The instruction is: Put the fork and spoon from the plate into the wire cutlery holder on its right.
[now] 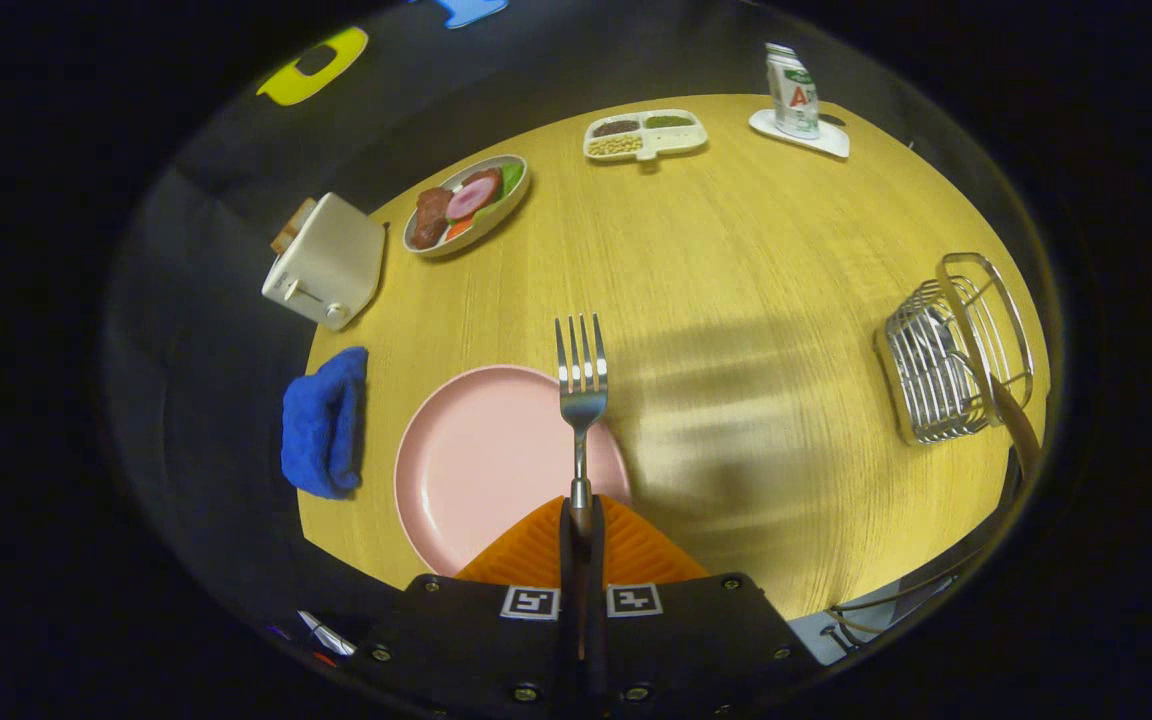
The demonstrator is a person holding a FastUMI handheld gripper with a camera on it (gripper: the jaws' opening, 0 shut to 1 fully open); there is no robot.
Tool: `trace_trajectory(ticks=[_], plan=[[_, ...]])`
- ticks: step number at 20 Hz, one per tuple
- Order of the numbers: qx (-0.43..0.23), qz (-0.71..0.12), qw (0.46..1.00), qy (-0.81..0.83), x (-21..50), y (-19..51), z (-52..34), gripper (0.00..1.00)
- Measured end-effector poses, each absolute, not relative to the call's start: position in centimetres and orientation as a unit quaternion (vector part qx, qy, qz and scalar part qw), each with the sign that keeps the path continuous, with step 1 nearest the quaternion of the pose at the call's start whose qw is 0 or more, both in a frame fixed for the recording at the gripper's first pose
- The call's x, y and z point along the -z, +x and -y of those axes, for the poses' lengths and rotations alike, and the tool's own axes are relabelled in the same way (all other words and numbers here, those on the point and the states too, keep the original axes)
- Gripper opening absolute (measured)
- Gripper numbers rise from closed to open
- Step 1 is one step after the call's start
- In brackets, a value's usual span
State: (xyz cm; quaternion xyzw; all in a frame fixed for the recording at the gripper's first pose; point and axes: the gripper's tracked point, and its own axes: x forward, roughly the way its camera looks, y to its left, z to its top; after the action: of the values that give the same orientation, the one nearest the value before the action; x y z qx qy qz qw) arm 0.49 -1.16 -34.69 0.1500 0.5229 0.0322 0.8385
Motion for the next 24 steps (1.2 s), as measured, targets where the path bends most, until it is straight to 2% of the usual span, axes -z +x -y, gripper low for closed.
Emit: trace_trajectory(ticks=[13,20,24], plan=[[0.087,-0.452,0.844,0.276,30.2,-0.6,12.7,0.03],[0.1,-0.433,0.833,0.329,29.0,-1.7,14.8,0.03],[0.116,-0.433,0.806,0.386,29.3,-1.9,15.0,0.03]])
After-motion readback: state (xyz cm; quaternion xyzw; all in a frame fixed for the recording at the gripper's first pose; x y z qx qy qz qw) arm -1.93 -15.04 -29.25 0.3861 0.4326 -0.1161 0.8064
